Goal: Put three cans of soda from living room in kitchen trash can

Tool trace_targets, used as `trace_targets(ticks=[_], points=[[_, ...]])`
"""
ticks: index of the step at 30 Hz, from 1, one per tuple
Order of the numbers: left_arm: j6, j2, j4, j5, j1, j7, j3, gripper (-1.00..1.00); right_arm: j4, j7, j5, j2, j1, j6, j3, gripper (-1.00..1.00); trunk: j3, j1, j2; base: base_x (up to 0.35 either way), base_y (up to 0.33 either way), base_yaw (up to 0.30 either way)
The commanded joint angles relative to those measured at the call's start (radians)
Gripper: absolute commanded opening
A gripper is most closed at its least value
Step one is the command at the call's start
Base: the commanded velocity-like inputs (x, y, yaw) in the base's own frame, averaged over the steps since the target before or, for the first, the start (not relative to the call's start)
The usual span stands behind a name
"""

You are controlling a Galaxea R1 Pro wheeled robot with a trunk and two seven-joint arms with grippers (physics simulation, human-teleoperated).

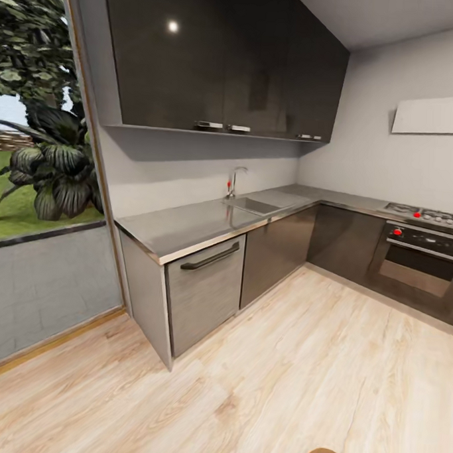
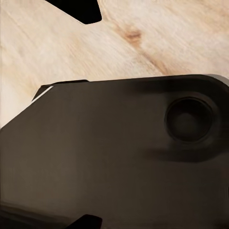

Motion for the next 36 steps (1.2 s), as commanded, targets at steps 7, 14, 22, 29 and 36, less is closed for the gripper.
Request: trace_targets(ticks=[7, 14, 22, 29, 36], points=[[-0.004, 0.000, 0.000, -0.001, 0.000, 0.000, 0.000, 1.00, 0.000, 0.000, 0.000, -0.001, 0.000, 0.000, -0.001, 1.00, 0.000, 0.000, 0.000, 0.000, 0.000, -0.286], [-0.004, 0.000, 0.000, -0.002, 0.000, 0.000, 0.000, 1.00, 0.000, 0.000, 0.000, -0.001, 0.000, 0.000, -0.002, 1.00, 0.000, 0.000, 0.000, 0.000, 0.000, -0.286], [-0.004, 0.000, 0.000, -0.002, 0.000, 0.000, 0.000, 1.00, 0.002, 0.000, 0.000, -0.001, 0.000, 0.000, -0.002, 1.00, 0.000, 0.000, 0.000, 0.000, 0.000, -0.286], [-0.004, 0.000, 0.000, -0.001, 0.000, 0.000, 0.000, 1.00, 0.001, 0.000, 0.000, 0.000, 0.000, 0.000, 0.000, 1.00, 0.000, 0.000, 0.000, 0.000, 0.000, -0.286], [-0.005, 0.000, 0.000, -0.002, 0.000, 0.000, 0.000, 1.00, 0.002, 0.018, 0.000, -0.001, 0.000, 0.000, 0.000, 1.00, 0.000, 0.000, 0.000, 0.000, 0.000, -0.286]])
